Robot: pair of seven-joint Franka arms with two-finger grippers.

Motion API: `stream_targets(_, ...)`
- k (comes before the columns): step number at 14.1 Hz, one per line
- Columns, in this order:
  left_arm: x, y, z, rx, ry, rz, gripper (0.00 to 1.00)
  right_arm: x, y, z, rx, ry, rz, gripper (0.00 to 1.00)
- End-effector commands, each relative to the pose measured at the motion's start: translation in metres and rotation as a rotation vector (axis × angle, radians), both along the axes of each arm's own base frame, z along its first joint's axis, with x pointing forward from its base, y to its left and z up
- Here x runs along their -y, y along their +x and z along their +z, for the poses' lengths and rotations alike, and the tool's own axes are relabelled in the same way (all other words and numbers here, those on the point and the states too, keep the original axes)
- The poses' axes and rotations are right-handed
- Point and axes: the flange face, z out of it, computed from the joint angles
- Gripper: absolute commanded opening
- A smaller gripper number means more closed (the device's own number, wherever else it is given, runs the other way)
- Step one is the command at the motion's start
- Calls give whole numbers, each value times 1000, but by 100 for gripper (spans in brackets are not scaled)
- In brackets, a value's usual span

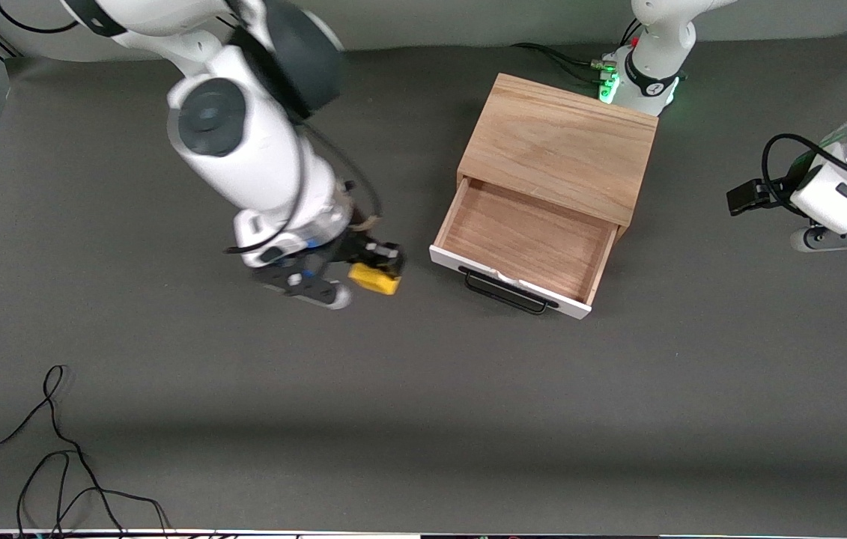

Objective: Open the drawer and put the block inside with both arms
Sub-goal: 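Lift the yellow cube with the right gripper while the left gripper withdraws, then carry the yellow cube over the open drawer with the right gripper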

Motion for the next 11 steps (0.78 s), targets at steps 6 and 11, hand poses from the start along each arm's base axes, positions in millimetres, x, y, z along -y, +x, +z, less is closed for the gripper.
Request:
stream_targets(6, -17, -2, 13, 67, -51, -22, 100, -127, -56, -72, 19, 51, 11, 6)
stream_targets(11, -14, 1, 16, 75, -55, -36, 100, -165, -84, -136, -44, -2, -58, 6)
